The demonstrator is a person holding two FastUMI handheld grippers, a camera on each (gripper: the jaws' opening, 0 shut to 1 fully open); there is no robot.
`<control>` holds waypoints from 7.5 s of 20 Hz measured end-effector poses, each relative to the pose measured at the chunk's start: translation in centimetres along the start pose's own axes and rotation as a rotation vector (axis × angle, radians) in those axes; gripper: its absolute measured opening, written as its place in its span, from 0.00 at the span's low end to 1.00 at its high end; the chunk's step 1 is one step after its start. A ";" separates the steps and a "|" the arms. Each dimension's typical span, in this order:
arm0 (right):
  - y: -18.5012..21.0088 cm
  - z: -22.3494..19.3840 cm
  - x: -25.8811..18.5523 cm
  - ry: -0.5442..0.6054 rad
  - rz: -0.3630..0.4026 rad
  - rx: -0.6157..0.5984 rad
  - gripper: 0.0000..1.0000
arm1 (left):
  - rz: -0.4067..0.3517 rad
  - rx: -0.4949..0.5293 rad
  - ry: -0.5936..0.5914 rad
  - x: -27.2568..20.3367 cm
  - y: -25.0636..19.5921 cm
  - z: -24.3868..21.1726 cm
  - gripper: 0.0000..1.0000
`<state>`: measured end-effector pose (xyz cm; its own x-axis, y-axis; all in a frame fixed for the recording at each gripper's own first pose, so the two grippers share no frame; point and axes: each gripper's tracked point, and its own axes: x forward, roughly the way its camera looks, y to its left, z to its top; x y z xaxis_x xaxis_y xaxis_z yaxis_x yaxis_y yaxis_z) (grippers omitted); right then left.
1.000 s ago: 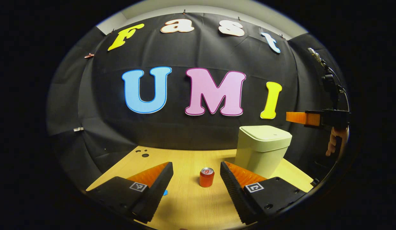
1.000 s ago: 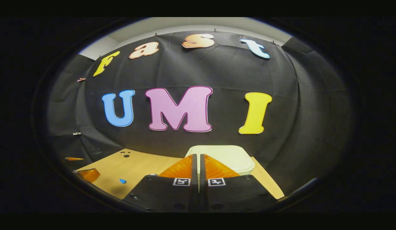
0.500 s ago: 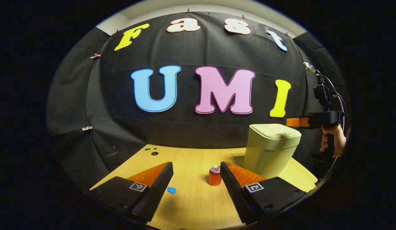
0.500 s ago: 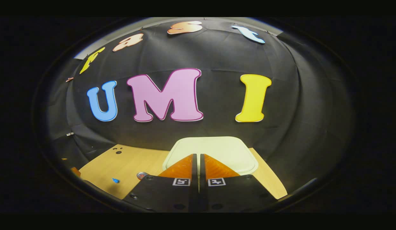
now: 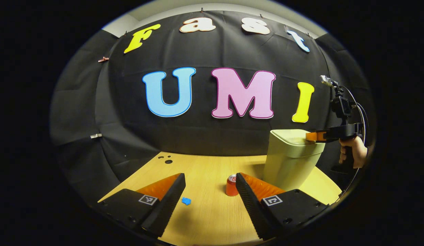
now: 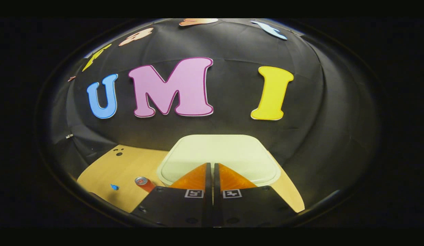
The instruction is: Press the lid of the desktop garbage bin to open it, pick up the crumpled paper on the desktop and throw it into the bin, then pick up the pop can on the desktop and drop it into the bin, and finally close the garbage bin lid.
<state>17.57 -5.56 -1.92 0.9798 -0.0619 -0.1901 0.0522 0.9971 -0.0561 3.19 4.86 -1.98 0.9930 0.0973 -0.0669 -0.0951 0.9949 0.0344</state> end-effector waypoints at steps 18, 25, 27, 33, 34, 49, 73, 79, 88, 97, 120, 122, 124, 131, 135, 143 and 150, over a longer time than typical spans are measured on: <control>0.6 3.4 -1.5 -0.083 -0.009 -0.069 0.02 | -0.013 -0.025 -0.039 -0.8 0.5 0.8 0.96; 1.4 5.8 -5.9 -0.131 -0.046 -0.058 0.05 | -0.037 -0.048 -0.065 -3.4 2.6 0.7 0.95; 1.8 5.0 -7.1 -0.123 -0.058 -0.057 0.05 | -0.043 -0.056 -0.069 -4.3 3.5 0.3 0.95; 2.7 1.6 -10.3 -0.075 -0.072 0.017 0.02 | -0.078 -0.031 -0.070 -6.0 5.0 -0.6 0.95; 2.9 1.1 -10.9 -0.070 -0.071 0.022 0.07 | -0.076 -0.027 -0.074 -6.1 5.1 -0.6 0.95; 4.2 -4.3 -9.6 -0.016 0.076 0.031 0.95 | 0.026 -0.088 0.031 -0.3 5.5 -3.8 0.96; 0.0 -6.4 -2.6 0.078 0.045 -0.027 0.96 | 0.113 -0.143 0.489 16.5 11.1 -23.8 0.96; -0.3 -7.2 -2.4 0.102 0.047 -0.019 0.94 | 0.114 -0.124 0.548 18.6 10.7 -26.2 0.96; -0.8 -7.7 -2.6 0.118 0.040 -0.035 0.96 | 0.110 -0.060 0.540 19.8 10.4 -27.0 0.57; -0.4 -8.2 -3.1 0.120 0.048 -0.038 0.96 | 0.054 -0.023 0.538 19.1 9.3 -26.2 0.38; -7.8 -10.0 -7.1 0.087 -0.118 0.155 0.99 | -0.524 0.015 0.052 15.5 -15.7 5.8 0.34; -9.0 -10.1 -7.6 0.081 -0.146 0.166 0.99 | -0.578 0.032 0.039 15.7 -18.6 6.7 0.34; -10.0 -10.5 -8.2 0.082 -0.171 0.186 0.99 | -0.622 0.056 0.038 16.2 -21.1 6.8 0.34; -12.3 -11.7 -9.7 0.095 -0.223 0.207 0.99 | -0.734 0.091 0.071 16.7 -27.9 5.4 0.34; -13.6 -12.2 -10.2 0.101 -0.237 0.211 0.99 | -0.743 0.090 0.069 17.3 -29.6 5.3 0.36; -13.8 -12.9 -9.9 0.122 -0.214 0.206 0.99 | -0.676 0.032 0.065 18.4 -28.5 5.1 0.82; -10.1 -12.6 -9.8 0.124 -0.133 0.166 0.99 | -0.485 -0.019 -0.022 15.9 -18.2 6.9 0.96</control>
<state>4.97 -15.61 -11.80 0.9316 -0.1877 -0.3112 0.2197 0.9730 0.0708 21.22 -11.91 3.21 0.9243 -0.3784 -0.0497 0.3782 0.9256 -0.0134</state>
